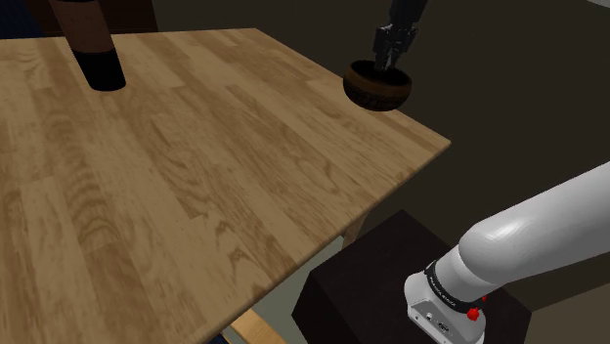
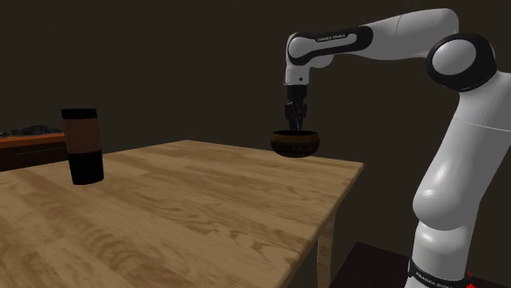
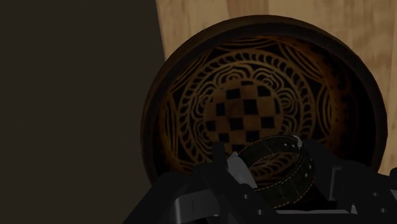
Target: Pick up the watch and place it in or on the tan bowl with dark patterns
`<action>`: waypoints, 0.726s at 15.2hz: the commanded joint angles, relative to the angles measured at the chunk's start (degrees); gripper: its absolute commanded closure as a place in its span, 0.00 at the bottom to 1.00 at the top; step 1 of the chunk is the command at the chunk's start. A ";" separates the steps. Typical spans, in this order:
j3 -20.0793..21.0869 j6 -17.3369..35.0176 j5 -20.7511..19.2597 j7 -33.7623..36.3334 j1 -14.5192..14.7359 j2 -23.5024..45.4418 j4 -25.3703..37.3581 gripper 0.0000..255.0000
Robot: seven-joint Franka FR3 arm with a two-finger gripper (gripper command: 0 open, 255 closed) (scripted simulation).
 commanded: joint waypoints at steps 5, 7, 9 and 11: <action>-0.01 0.14 0.00 -0.02 -0.01 -0.05 -0.17 1.00; -0.01 0.14 0.00 -0.02 -0.01 -0.05 -0.17 0.00; -0.01 0.14 0.00 -0.02 -0.01 -0.05 -0.17 0.00; -0.01 0.14 0.00 -0.02 -0.01 -0.05 -0.17 0.00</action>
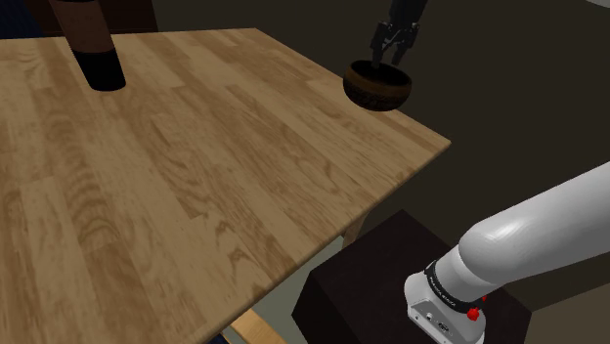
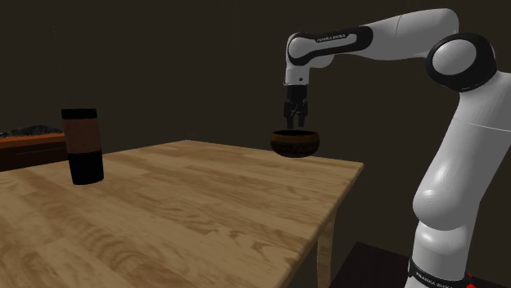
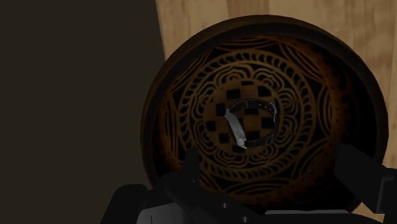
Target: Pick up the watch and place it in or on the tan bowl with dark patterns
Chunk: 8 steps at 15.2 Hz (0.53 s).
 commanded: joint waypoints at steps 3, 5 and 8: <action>0.02 -6.06 -0.05 0.04 0.00 1.86 7.92 0.00; 0.02 -7.71 -0.06 0.06 -0.01 2.50 10.20 0.00; 0.02 -7.70 -0.06 0.06 -0.01 2.49 10.20 0.00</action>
